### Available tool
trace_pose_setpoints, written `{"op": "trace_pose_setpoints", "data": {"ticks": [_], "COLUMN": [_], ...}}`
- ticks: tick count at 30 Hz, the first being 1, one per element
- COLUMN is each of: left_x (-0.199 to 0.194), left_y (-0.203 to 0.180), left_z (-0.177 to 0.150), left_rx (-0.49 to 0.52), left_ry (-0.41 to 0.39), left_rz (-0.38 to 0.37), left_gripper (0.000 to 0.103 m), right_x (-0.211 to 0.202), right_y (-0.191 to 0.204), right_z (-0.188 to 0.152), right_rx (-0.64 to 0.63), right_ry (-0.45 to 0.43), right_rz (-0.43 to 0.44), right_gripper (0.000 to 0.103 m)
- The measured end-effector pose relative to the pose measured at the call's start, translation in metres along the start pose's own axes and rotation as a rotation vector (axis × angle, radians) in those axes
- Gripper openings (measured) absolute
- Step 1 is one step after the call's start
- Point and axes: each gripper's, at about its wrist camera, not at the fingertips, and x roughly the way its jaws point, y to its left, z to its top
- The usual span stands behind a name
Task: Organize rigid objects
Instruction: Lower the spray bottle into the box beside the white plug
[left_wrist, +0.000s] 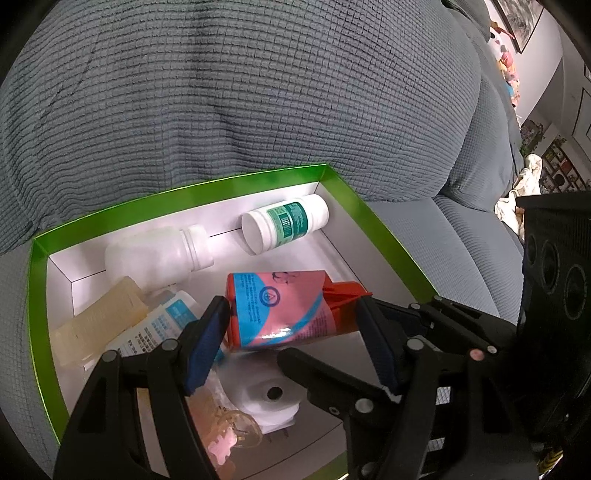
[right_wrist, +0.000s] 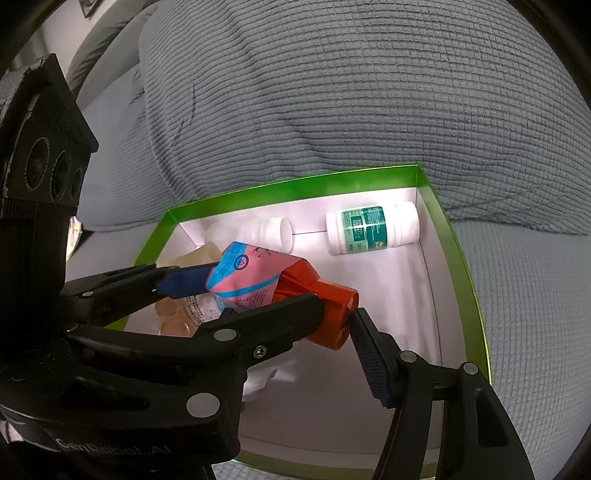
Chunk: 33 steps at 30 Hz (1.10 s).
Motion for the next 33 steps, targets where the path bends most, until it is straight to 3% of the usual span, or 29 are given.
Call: {"op": "trace_pose_setpoints", "data": {"ticks": [12,33], "left_x": [0.0030,-0.0061], "left_y": [0.0002,-0.0025], "left_z": [0.0003,-0.0072], "left_rx": [0.004,0.020], "left_ry": [0.023,-0.005], "left_rz": [0.022,0.073], "left_gripper": [0.069,0.069], "right_x": [0.0060,0.0005], "right_y": [0.0000,0.0027], "right_z": [0.0000,-0.0037], "right_rx": [0.020,0.012], "right_ry": [0.022,0.025], "right_rz": [0.022,0.024], "right_gripper": [0.066,0.066]}}
